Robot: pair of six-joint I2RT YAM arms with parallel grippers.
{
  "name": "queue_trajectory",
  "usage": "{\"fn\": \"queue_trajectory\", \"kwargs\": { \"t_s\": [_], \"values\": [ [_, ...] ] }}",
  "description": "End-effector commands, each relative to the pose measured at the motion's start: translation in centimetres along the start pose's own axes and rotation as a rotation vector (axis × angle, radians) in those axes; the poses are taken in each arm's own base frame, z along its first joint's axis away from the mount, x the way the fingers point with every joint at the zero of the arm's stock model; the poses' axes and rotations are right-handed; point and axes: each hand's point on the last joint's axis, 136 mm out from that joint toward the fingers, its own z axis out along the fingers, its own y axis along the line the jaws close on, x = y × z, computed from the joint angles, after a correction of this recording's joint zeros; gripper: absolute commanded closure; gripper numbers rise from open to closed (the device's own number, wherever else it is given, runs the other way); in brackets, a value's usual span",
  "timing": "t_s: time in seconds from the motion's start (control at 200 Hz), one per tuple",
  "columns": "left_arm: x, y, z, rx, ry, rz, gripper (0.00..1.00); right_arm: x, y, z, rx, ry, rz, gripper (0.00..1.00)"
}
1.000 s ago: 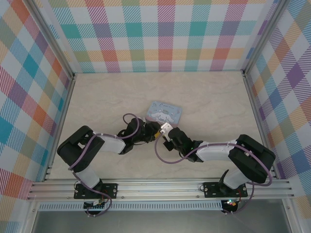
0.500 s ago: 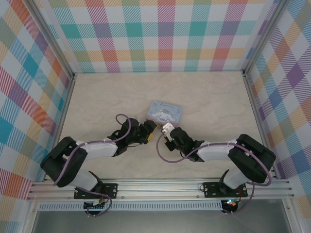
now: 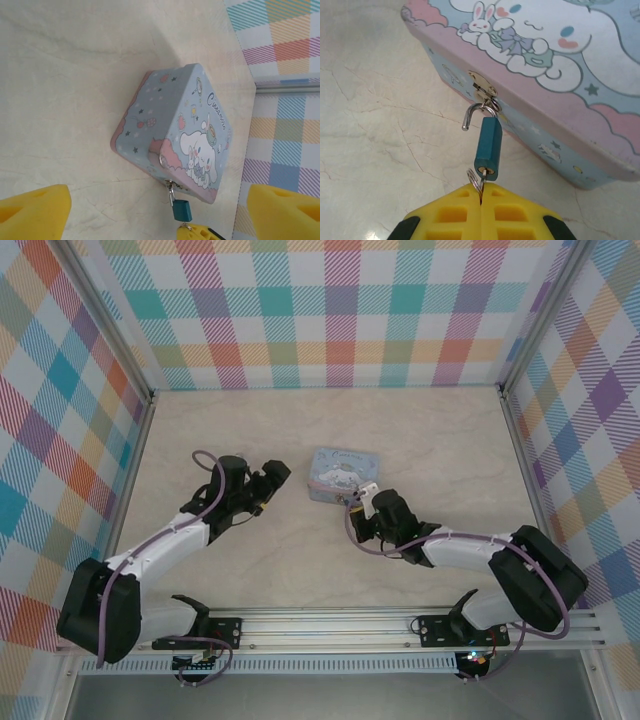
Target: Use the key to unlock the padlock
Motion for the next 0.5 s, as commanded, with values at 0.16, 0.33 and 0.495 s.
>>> {"fn": "queue_trajectory", "kwargs": {
  "t_s": [0.16, 0.33, 0.495],
  "values": [
    [0.4, -1.5, 4.3, 0.012, 0.131, 0.092, 0.07, 0.7, -1.1, -0.9, -0.074, 0.021, 0.312, 1.00],
    [0.7, -2.7, 6.3, 0.022, 0.178, 0.142, 0.06, 0.5, -1.7, -1.0, -0.127, 0.023, 0.472, 1.00],
    [1.4, -3.2, 7.9, 0.031, 0.225, 0.163, 0.05, 0.7, -1.6, -0.7, -0.164, 0.053, 0.573, 1.00]
  ]
}}
